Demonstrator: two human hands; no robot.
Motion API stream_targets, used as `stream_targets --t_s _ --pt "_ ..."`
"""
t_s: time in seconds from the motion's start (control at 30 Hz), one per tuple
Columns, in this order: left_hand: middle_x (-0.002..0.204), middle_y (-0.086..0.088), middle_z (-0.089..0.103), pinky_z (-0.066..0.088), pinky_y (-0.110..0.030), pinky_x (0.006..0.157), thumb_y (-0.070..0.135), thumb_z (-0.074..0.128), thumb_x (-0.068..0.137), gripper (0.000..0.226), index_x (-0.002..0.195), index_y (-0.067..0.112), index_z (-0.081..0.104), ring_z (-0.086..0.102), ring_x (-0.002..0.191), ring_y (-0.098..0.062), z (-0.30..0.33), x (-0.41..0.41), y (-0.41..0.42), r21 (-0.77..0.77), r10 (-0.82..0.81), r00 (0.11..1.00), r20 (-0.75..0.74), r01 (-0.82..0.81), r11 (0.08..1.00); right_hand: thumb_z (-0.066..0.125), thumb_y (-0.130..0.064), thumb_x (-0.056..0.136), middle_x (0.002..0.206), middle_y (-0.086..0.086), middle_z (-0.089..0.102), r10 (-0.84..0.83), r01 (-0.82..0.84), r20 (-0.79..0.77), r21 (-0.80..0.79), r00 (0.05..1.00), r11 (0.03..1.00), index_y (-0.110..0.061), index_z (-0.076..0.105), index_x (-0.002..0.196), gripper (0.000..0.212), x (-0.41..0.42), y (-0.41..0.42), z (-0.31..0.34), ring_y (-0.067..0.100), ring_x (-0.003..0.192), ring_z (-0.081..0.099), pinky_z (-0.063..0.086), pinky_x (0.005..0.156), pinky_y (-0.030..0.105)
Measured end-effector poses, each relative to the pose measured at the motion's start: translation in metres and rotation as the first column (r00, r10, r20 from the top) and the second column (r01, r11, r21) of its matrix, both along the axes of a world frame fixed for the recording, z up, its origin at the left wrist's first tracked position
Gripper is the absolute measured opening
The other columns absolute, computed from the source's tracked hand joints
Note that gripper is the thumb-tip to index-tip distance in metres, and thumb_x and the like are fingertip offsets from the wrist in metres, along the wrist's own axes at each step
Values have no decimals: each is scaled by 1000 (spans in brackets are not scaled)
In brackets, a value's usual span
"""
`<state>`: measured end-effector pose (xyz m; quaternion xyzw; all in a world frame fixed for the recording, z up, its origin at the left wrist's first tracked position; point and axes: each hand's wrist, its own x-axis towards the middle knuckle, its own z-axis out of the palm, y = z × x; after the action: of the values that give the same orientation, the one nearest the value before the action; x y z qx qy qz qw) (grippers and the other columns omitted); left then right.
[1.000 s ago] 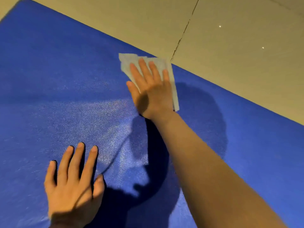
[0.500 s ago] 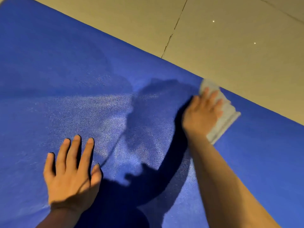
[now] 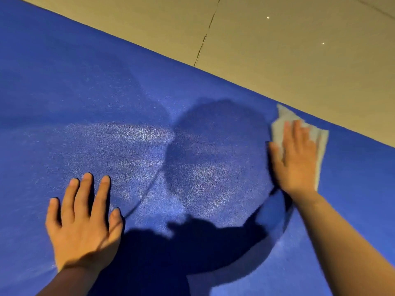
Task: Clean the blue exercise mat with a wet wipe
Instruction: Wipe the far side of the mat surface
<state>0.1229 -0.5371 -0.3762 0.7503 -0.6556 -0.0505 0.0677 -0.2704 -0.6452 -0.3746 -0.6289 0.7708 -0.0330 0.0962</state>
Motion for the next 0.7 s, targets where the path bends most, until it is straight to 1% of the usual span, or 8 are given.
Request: stream_targets --t_s 0.13,0.2,0.27,0.37,0.43,0.5,0.6,0.7 --pt "154 -18 35 12 -53 116 39 36 86 65 144 12 46 27 143 -38 -3 0 0 -7 0 1000 -18 0 1000 9 -36 103 160 20 19 -222 224 -64 28 973 974 -1 22 153 62 -52 3 5 38 145 20 11 117 50" --pt "153 -19 35 17 -58 114 38 36 87 63 144 13 44 27 142 -39 -4 -1 1 -33 -12 1000 -5 12 999 10 -28 104 163 13 13 -377 378 -69 0 924 926 -8 18 156 56 -34 -9 9 34 147 16 8 117 47" --pt "153 -20 36 19 -61 112 39 35 88 63 145 13 43 25 143 -38 -4 0 2 -34 -8 1000 -23 8 999 13 -20 103 160 14 19 -440 444 -126 8 889 896 -12 22 155 53 12 -29 20 36 143 23 7 110 46" --pt "153 -21 37 17 -58 113 39 35 88 64 144 11 46 27 142 -39 -4 0 1 -21 -16 1000 -8 16 1000 11 -19 95 146 17 43 -175 148 -193 -143 966 979 -19 36 150 61 106 -45 24 37 130 41 11 100 47" --pt "153 -20 36 13 -53 116 39 36 87 64 144 10 47 28 143 -39 -5 0 1 -13 -15 1000 3 15 1000 14 -35 93 150 14 43 133 -136 -38 -92 990 986 -21 42 148 63 164 -35 15 39 137 37 10 110 48" --pt "154 -20 36 14 -56 116 39 36 88 64 144 11 46 27 143 -39 -6 3 2 -8 -12 1000 -3 12 1000 33 -52 94 154 11 39 327 -319 124 -78 937 944 -18 46 146 64 184 -24 3 36 144 30 10 118 48" --pt "153 -22 36 20 -64 111 39 36 89 63 145 11 44 27 143 -40 -8 2 4 -31 -23 999 -29 22 999 37 -69 88 155 11 37 304 -299 58 -80 951 951 -17 45 147 78 136 -29 -4 32 144 31 17 117 49" --pt "152 -23 38 20 -61 111 37 36 90 62 143 8 48 30 141 -41 -8 2 4 -52 -31 999 -5 31 998 14 -66 91 162 11 21 28 -30 -52 -22 998 999 -20 26 155 79 45 -43 0 32 148 20 10 119 48"
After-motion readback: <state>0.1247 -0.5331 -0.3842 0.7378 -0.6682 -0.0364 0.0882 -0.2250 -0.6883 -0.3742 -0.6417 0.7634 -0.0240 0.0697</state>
